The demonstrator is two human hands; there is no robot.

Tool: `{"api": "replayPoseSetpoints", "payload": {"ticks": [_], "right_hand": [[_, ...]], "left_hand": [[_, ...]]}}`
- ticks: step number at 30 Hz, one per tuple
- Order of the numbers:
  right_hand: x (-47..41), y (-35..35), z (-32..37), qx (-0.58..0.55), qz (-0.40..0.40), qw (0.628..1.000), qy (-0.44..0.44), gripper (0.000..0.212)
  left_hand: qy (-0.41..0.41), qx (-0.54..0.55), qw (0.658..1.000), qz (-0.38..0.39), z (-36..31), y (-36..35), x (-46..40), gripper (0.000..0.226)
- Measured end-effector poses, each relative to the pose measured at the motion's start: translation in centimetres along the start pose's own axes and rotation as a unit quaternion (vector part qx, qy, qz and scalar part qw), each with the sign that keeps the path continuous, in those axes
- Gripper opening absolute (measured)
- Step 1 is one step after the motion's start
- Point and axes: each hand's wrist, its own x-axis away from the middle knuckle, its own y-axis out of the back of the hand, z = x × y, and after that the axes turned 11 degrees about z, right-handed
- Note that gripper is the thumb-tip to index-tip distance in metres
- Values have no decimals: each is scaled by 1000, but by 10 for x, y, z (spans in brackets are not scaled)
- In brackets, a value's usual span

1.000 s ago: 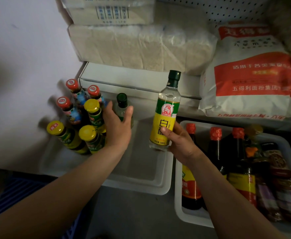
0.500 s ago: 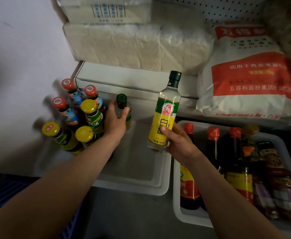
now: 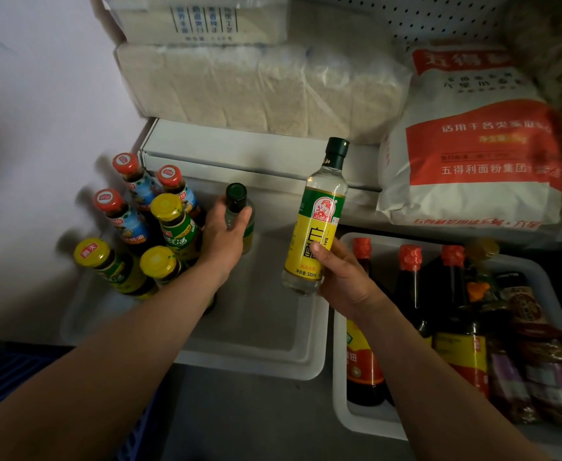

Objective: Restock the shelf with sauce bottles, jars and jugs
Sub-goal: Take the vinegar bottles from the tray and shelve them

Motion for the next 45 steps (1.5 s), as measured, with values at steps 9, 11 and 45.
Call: {"api": "replayPoseSetpoints", "payload": {"ticks": [9,11,45], "right_hand": [[-8,0,0,-16,-8,1000,7,97],[-9,0,2,-16,-6,1000,8,95],[314,-322,441,-1,-14,999,29,79]], "left_hand": [[-24,15,1000,-12,-2,-5,-6,35],[-26,17,999,-12,0,-6,-10,33],[-16,111,992,59,-584,202,271,44]]}}
